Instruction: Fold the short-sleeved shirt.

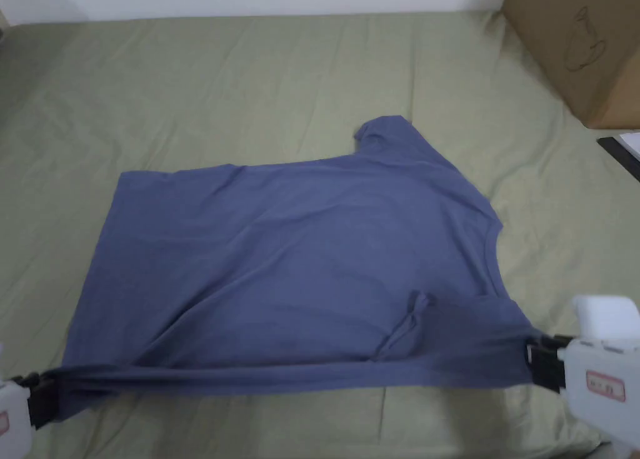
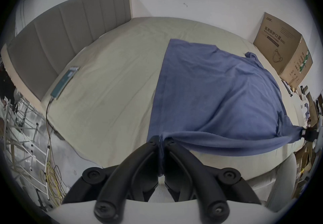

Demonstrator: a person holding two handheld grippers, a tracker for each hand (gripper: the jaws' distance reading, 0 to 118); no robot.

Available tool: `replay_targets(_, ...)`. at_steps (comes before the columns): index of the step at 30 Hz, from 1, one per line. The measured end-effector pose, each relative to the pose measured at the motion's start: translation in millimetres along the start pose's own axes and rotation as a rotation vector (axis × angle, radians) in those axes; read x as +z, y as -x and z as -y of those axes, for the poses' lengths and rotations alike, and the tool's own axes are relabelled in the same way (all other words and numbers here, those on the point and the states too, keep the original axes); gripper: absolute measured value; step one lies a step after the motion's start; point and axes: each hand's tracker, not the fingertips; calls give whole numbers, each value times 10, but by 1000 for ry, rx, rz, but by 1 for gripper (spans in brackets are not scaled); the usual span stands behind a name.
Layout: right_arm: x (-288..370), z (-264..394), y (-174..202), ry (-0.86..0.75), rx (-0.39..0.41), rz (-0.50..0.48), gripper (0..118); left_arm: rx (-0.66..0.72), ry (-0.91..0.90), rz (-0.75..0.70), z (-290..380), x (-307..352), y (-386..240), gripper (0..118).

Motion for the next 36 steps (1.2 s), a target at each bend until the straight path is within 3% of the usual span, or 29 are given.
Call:
replay_targets(5,-266,-609,4,-28,-17,3,2,-57,-26,15,-495,-349,-87,3)
replay_targets(10,-968,-982,33,78,-3,33,2,-116,56,5,-829,-945,-218,4)
replay_targets(11,-1080,-1003,44,87,-10,38,3,-128,57,-17,-853,-1037,-239,8)
replay_targets(12,-1164,-1012,49,110,-16,36,9,-126,65,-13,-875,-1107,-253,31)
replay_targets(13,-1224,-1015,53,137,-19,39,28,-125,83,-30,-859,-1163,-252,59)
replay_targets(14,-1252,-1011,55,142,-17,52,58,-124,110,-36,-852,-1201,-237,87)
replay_targets(15,-1254,-994,52,143,-14,53,93,-118,134,-38,-838,-1208,-224,103)
replay_targets(16,-1221,-966,44,134,-17,48,100,-110,123,-34,-806,-1167,-207,103)
replay_targets(20,-906,-858,-15,84,-30,32,97,-37,48,4,-617,-801,-77,103)
replay_targets(22,-714,-780,-44,43,-32,9,83,-4,23,39,-482,-579,-2,95)
replay_targets(23,-606,-715,-49,33,-33,-3,60,17,6,61,-400,-460,30,78)
replay_targets(24,-508,-647,-49,20,-36,-7,25,37,-17,73,-313,-351,64,43)
replay_targets(25,-427,-570,-41,3,-36,-5,1,50,-33,91,-238,-272,112,16)
replay_targets(26,-376,-495,-30,0,-41,-4,0,57,-27,87,-157,-221,142,1)
replay_targets(35,-248,51,10,53,-114,-14,0,120,-1,102,54,-348,295,2)
replay_targets(36,-249,72,9,59,-126,-14,0,118,-3,95,24,-419,306,26)
